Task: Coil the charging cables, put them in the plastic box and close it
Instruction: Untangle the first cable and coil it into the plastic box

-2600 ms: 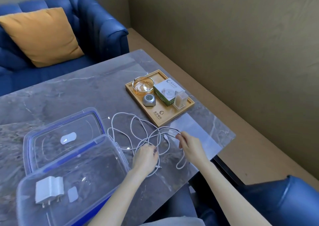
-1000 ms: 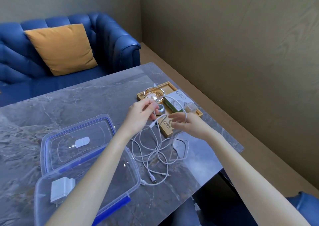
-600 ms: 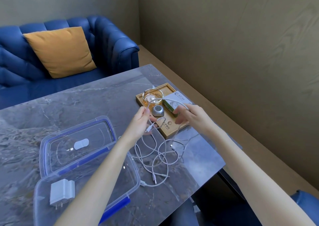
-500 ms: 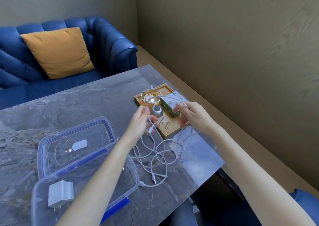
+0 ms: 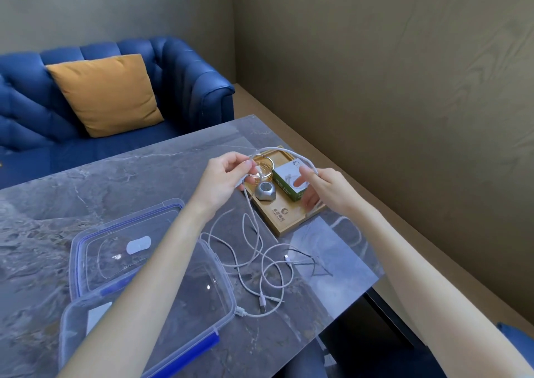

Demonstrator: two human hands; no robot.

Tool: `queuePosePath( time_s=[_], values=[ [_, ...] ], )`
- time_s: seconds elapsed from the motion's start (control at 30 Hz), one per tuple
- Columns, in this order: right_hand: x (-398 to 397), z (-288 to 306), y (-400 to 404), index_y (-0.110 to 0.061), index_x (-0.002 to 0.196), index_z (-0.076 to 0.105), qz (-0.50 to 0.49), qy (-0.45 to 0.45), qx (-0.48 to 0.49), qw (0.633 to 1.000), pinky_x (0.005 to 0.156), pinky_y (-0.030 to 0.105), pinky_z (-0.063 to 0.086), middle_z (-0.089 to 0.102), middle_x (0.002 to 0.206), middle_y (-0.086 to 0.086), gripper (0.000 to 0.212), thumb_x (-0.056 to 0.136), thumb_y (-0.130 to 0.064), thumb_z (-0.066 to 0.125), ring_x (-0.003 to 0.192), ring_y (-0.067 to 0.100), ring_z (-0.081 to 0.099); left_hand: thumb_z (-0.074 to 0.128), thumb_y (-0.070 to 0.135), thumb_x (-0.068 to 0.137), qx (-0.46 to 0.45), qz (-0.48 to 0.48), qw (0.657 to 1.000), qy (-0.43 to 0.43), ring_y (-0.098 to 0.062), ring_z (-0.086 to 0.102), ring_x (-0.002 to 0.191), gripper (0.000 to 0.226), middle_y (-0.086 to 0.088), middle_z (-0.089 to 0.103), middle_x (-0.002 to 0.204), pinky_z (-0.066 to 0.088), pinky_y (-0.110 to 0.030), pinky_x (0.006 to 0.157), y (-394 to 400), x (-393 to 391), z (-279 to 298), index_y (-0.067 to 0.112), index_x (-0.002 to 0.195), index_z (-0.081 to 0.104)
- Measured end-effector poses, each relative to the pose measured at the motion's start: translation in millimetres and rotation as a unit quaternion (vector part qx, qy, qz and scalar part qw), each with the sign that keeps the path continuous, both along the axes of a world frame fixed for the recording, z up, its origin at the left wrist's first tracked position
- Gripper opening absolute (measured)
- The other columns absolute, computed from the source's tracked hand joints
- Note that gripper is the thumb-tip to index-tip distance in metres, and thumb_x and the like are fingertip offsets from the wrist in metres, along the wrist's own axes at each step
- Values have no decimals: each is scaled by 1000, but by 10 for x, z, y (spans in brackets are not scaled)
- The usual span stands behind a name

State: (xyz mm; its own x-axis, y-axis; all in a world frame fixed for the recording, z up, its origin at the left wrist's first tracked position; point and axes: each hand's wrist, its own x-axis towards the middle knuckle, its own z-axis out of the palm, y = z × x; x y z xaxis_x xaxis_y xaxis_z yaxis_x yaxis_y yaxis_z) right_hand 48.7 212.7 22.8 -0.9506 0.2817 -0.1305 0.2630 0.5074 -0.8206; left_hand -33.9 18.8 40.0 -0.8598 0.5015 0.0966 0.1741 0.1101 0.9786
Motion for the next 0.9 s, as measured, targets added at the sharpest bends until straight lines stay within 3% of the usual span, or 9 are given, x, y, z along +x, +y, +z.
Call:
queuePosePath(
  time_s=[0.13,0.23,0.33,0.4,0.5,0.57,0.67,0.8,0.9],
  values=[
    [-30,-5,-44,-11,81,66,-6,20,-70,997,57,23,53,67,61,12,46,97,-40,34,50,20,63,53,13,91,17,0,999,36,-5,62,64,17,2,65,75,48,-12,54,23,-11,95,22,81,63],
    [-56,23,-138,-8,91,64,4,35,-112,993,56,21,52,66,67,11,41,98,-35,34,48,12,62,53,14,90,51,6,998,44,-4,64,63,16,4,66,74,48,-13,55,69,5,214,23,83,64],
    [-87,34,-266,-21,107,58,28,54,-151,987,65,27,54,64,84,3,20,96,-26,42,56,7,61,54,15,90,113,5,994,-5,-5,64,65,13,4,67,77,49,-15,56,86,38,308,22,87,65],
    [-103,21,-331,-34,108,55,49,60,-176,981,72,30,55,63,92,1,22,92,-20,48,62,9,60,56,13,88,151,1,987,-56,-5,64,66,11,6,68,75,50,-16,58,64,55,329,19,89,66],
    [-108,6,-404,-29,110,56,64,85,-184,977,64,21,51,64,79,1,23,90,-17,54,60,10,57,59,5,85,167,-4,982,-91,-3,64,64,16,8,69,73,50,-14,59,-9,70,273,19,90,66],
    [-118,-6,-434,-17,101,62,66,102,-177,977,56,20,50,65,66,-1,13,91,-14,53,52,12,55,58,1,85,149,2,985,-89,-1,63,63,21,5,66,82,51,-12,59,-66,93,172,19,93,64],
    [-139,-61,-482,-6,87,65,59,94,-184,977,46,17,43,57,50,0,16,92,-10,50,43,9,48,57,-4,84,129,27,986,-104,0,62,57,22,3,63,84,49,-12,56,-163,121,-79,17,90,61],
    [-161,-167,-498,-5,81,61,37,48,-217,974,44,21,25,32,52,1,15,90,-13,53,42,9,29,57,-1,85,50,81,989,-114,1,61,53,21,8,67,56,49,-12,54,-294,129,-542,17,76,64],
    [-165,-237,-531,-4,84,57,45,8,-236,971,42,21,19,30,49,-4,10,89,-13,57,43,9,23,57,1,85,12,128,983,-130,-8,60,61,23,1,64,66,47,-10,53,-330,183,-824,19,73,64]
  ],
)
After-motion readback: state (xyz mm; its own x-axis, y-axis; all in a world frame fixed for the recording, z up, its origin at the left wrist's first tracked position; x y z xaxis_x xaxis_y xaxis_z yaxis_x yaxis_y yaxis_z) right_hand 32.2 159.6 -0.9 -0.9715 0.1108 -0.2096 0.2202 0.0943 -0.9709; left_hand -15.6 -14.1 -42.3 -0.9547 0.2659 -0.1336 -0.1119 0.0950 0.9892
